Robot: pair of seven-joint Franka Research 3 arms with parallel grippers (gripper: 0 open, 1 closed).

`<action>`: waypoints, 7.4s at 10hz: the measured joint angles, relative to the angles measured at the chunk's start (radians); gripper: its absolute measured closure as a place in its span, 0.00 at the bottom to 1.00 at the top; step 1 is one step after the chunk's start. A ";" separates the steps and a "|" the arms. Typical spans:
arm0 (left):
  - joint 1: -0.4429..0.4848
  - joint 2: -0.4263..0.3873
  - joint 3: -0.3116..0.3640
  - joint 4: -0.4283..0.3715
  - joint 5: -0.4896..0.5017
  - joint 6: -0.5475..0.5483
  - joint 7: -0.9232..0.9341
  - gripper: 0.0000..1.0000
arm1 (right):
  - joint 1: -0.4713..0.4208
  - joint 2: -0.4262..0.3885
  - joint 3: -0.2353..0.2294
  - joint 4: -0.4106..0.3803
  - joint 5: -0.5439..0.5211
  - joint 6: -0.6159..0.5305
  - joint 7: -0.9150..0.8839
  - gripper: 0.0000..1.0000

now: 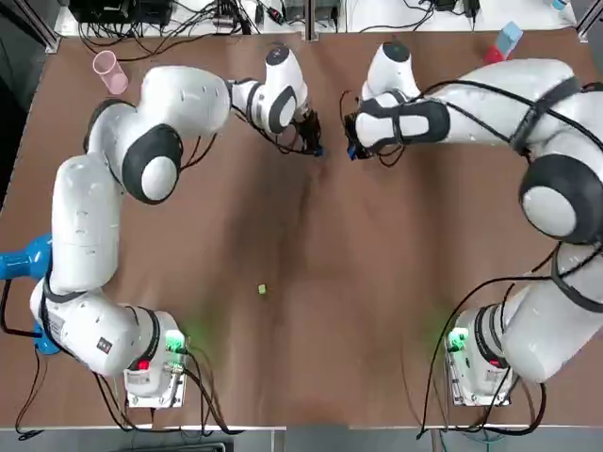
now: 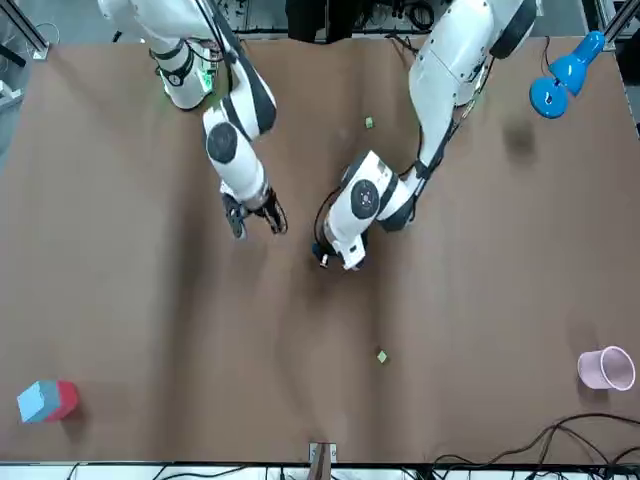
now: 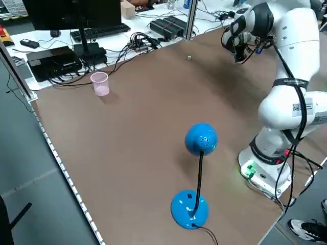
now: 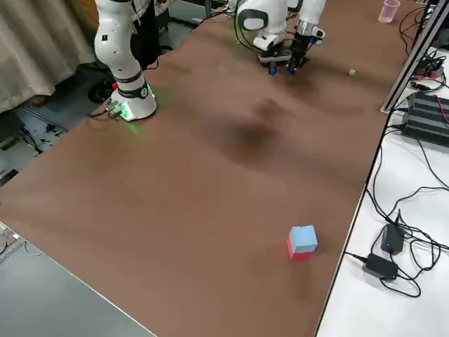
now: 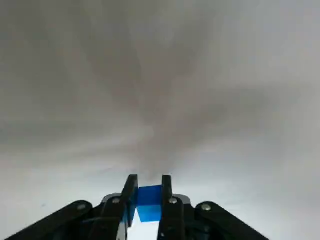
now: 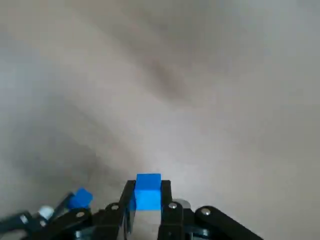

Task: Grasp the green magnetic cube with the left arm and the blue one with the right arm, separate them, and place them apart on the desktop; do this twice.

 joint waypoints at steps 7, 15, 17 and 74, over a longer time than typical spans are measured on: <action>-0.105 0.039 0.016 0.033 -0.020 0.065 -0.010 0.70 | 0.316 -0.055 0.012 -0.244 0.000 0.053 -0.115 0.76; -0.016 -0.116 0.112 0.075 0.133 -0.108 0.025 0.00 | 0.377 -0.057 0.059 -0.405 0.000 0.209 -0.297 0.76; 0.061 -0.232 0.119 0.078 0.175 -0.281 0.132 0.00 | 0.378 -0.057 0.080 -0.406 0.000 0.209 -0.300 0.76; 0.619 -0.762 0.115 0.001 0.145 -0.838 1.737 0.00 | -0.106 0.893 -0.118 1.310 -0.240 -0.102 -0.930 0.67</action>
